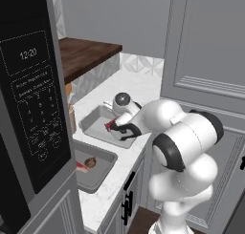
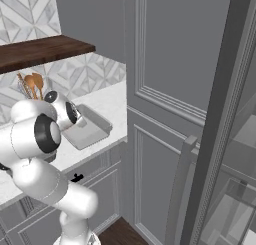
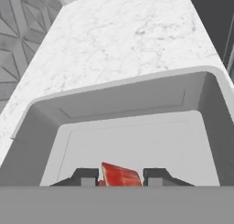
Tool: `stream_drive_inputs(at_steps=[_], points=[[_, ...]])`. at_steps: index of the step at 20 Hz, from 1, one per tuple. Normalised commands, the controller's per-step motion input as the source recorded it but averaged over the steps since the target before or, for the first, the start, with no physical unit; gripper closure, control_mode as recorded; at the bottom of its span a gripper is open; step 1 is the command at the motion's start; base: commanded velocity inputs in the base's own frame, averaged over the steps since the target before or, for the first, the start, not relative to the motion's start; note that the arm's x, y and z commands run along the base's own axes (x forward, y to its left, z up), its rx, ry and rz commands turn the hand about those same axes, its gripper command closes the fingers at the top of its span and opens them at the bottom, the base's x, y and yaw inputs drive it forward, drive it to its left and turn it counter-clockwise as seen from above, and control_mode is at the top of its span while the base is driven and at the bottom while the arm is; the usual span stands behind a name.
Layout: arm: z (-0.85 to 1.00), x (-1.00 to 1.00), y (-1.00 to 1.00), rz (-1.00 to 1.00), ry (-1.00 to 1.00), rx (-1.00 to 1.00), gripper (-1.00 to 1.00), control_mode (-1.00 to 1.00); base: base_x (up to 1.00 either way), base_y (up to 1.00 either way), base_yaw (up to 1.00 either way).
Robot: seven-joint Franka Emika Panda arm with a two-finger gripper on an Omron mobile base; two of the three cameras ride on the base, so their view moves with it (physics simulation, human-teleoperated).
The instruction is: Place one mushroom and one steak in each tupperware on the nearby counter, to pack two identical lunches.
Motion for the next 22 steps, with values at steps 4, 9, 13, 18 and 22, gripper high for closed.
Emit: stream_drive_inputs(at_steps=[4,9,13,18,22], points=[[0.0,0.0,0.0,0.0,0.0,0.03,-1.0,-1.0,0.0,0.0,0.0],[0.17,0.0,0.0,0.0,0.0,0.0,-1.0,-1.0,0.0,0.0,0.0],[0.61,-0.3,-0.01,-0.01,-0.02,0.0,-1.0,-1.0,0.0,0.0,0.0],[0.64,-0.67,-0.16,0.0,-0.01,0.06,-1.0,-1.0,0.0,0.0,0.0],[0.57,-0.67,-0.31,0.12,0.08,0.05,-1.0,-1.0,0.0,0.0,0.0]])
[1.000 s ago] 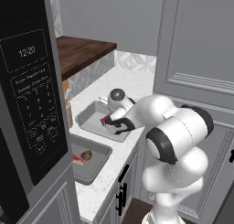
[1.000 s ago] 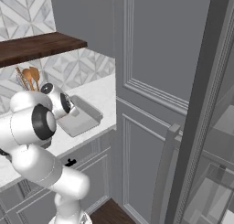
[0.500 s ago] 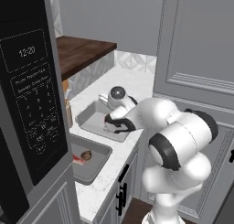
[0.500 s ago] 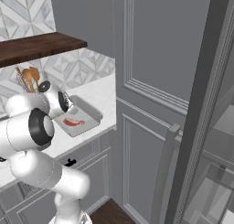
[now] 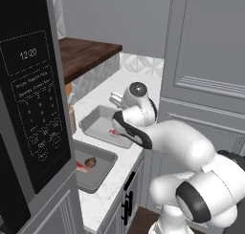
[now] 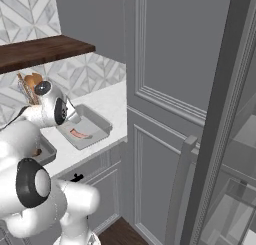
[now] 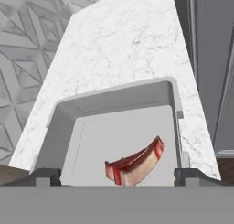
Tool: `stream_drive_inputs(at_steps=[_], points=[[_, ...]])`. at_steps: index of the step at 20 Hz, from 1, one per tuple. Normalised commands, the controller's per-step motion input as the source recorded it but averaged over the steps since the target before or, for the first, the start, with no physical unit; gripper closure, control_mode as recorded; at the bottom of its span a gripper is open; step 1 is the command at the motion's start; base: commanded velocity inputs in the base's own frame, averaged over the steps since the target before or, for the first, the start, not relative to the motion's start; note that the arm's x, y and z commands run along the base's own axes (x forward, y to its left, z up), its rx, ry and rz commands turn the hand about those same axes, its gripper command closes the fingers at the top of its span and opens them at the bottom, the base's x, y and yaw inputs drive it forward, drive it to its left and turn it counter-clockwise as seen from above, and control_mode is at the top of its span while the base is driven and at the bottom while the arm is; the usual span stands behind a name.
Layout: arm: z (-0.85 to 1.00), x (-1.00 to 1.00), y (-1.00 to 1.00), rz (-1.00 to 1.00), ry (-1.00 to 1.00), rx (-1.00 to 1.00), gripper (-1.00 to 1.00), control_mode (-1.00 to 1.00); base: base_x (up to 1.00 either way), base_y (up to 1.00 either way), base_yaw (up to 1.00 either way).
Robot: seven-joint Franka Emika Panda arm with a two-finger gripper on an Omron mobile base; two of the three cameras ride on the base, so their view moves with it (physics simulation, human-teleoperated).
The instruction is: Place one mushroom and one steak in each tupperware on the nearby counter, to pack two identical lunches.
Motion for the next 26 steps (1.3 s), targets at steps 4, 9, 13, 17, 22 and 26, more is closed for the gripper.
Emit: stream_drive_inputs(at_steps=[4,9,13,17,22,26], points=[[0.37,-0.76,-0.13,0.21,0.06,0.01,-1.0,-1.0,0.0,0.0,0.0],[0.42,-0.98,-0.03,0.29,0.01,-0.09,-1.0,-1.0,0.0,0.0,0.0],[0.71,-1.0,-0.1,0.33,0.12,-0.12,-1.0,-1.0,0.0,0.0,0.0],[0.78,-1.0,-0.38,0.28,0.21,-0.1,-1.0,-1.0,0.0,0.0,0.0],[0.87,-1.0,-0.49,0.17,0.25,-0.09,-1.0,-1.0,0.0,0.0,0.0],[0.02,-1.0,-0.16,0.04,0.12,-0.3,-1.0,-1.0,0.0,0.0,0.0]])
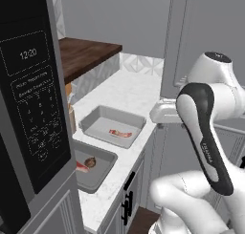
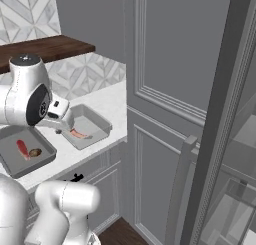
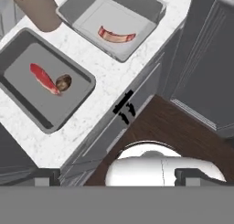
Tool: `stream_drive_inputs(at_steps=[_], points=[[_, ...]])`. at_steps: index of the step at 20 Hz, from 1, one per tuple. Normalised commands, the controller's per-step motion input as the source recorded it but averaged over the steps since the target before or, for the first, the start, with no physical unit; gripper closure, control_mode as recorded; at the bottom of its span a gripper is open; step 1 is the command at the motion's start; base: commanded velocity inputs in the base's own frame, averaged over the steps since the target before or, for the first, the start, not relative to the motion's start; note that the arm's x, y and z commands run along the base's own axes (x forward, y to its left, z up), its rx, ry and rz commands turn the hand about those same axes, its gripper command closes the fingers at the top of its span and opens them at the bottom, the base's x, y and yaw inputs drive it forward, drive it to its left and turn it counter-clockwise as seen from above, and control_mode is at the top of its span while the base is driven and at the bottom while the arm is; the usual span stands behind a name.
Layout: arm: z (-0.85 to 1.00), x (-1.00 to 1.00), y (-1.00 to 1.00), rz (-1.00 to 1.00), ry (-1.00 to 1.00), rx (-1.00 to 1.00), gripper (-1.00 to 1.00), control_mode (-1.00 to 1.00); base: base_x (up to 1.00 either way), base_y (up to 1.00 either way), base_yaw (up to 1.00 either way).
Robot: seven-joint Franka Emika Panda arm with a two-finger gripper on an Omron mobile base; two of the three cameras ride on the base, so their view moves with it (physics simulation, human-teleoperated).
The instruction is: Place one mushroom and one steak in each tupperware on the nearby counter, to pack two identical lunches.
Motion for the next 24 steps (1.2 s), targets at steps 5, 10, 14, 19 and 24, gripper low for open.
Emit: stream_drive_inputs(at_steps=[5,10,14,19,24], points=[[-0.44,-1.0,-0.13,0.0,0.01,-0.31,-1.0,-1.0,0.0,0.0,0.0],[-0.52,-1.0,-0.42,0.01,-0.01,-0.07,-1.0,-1.0,0.0,0.0,0.0],[0.4,-0.84,-0.58,0.04,-0.14,0.0,-1.0,-1.0,0.0,0.0,0.0],[0.35,-0.28,-0.08,0.04,-0.01,-0.02,-1.0,-1.0,0.0,0.0,0.0],[0.0,-0.04,0.0,0.0,0.0,0.0,-1.0,-1.0,0.0,0.0,0.0]])
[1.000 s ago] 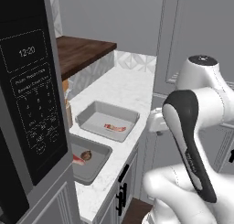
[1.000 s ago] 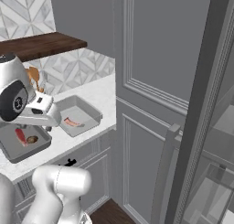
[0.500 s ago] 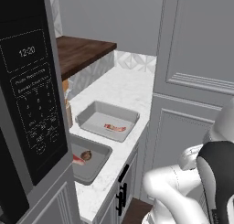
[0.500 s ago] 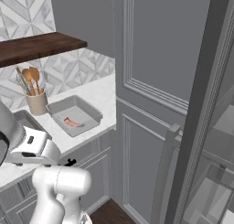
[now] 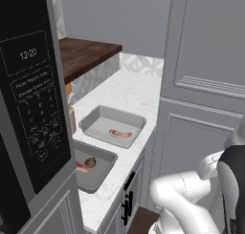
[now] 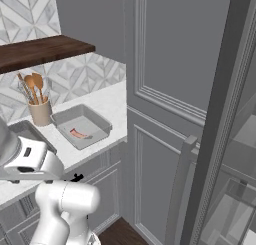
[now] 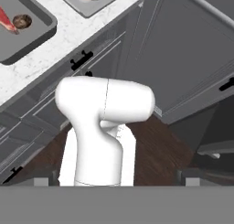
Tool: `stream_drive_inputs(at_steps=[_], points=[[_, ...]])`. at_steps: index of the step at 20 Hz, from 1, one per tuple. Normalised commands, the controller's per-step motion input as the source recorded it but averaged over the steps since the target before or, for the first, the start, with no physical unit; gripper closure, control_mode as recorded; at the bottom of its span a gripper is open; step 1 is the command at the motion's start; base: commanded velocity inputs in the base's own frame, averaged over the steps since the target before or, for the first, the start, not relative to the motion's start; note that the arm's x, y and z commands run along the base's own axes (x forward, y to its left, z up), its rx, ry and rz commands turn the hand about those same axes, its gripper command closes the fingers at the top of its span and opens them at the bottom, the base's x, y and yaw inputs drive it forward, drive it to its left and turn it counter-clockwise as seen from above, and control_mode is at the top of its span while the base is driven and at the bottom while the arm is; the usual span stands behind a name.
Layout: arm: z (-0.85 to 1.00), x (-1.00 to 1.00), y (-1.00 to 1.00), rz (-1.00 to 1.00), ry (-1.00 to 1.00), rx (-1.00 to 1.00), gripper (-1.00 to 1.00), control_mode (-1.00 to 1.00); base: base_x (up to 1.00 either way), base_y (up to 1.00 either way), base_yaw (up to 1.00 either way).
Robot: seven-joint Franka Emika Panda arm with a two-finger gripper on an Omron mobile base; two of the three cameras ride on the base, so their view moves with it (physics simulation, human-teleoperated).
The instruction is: Place one mushroom and one steak in each tupperware on the nearby counter, to pack two identical lunches.
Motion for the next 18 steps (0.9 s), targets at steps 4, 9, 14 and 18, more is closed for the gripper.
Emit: stream_drive_inputs(at_steps=[4,9,14,18], points=[[0.0,0.0,0.0,0.0,0.0,0.0,-1.0,1.0,-0.76,0.13,-0.01],[0.0,0.0,0.0,0.0,0.0,0.0,-1.0,1.0,-0.99,0.29,-0.04],[0.0,0.0,0.0,0.0,0.0,0.0,-1.0,1.0,-1.0,-0.03,-0.33],[0.0,0.0,0.0,0.0,0.0,0.0,-1.0,1.0,-0.99,-0.19,-0.44]])
